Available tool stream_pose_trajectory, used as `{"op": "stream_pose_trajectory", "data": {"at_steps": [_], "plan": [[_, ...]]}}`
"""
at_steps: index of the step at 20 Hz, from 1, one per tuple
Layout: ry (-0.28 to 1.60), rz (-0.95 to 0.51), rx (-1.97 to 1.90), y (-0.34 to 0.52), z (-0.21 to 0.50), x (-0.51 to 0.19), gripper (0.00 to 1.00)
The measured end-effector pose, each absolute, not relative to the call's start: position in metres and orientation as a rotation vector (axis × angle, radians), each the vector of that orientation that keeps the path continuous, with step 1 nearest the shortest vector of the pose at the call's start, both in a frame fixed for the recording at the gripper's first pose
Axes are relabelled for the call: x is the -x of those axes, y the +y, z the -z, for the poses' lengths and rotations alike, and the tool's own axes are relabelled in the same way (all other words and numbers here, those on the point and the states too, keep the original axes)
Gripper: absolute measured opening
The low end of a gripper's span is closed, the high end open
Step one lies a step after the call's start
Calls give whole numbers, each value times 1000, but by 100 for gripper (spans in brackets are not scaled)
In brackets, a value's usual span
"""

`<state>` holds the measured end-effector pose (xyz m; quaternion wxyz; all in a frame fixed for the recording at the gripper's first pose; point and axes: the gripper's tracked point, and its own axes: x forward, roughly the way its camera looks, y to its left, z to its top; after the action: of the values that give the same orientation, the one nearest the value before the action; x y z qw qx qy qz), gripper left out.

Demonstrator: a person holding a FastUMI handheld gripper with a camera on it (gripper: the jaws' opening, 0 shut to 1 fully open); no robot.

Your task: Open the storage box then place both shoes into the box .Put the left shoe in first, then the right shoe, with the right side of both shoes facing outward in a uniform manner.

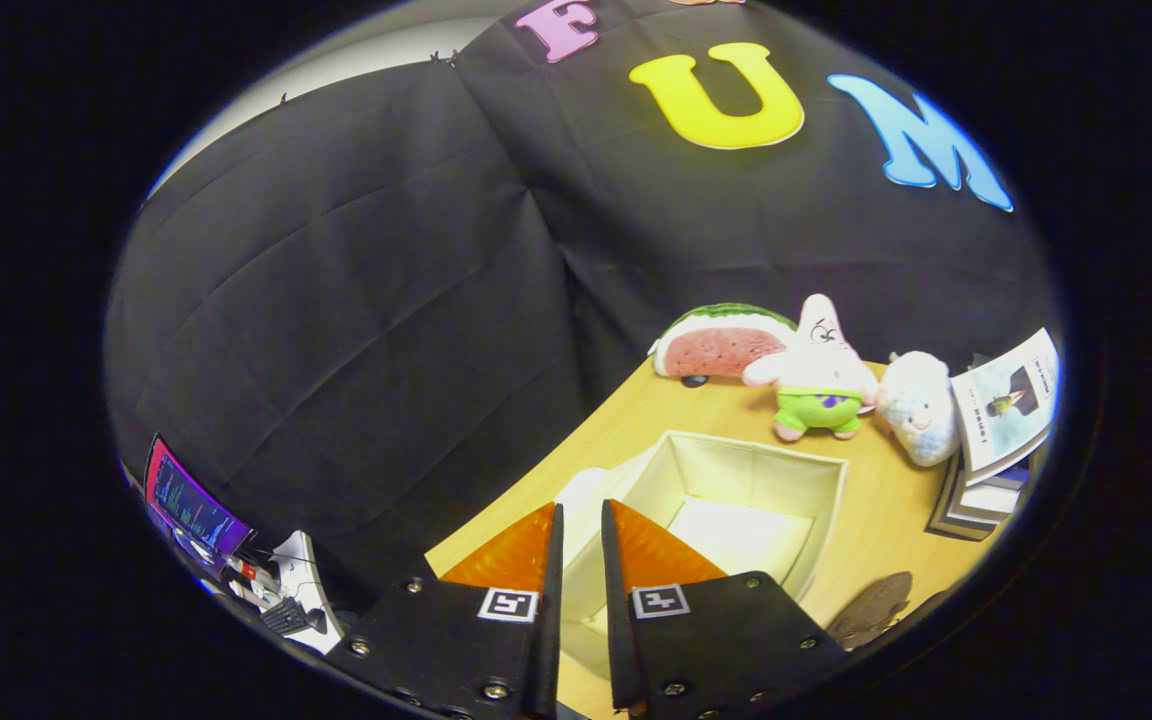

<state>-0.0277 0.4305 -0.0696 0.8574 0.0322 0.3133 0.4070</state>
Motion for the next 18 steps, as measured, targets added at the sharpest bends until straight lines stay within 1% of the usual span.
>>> {"op": "stream_pose_trajectory", "data": {"at_steps": [4, 12, 18], "plan": [[634, -791, -82, 383, 65, 21, 20], [591, -620, -60, 273, 92, 8, 20], [602, -521, -44, 211, 115, 6, 20]]}}
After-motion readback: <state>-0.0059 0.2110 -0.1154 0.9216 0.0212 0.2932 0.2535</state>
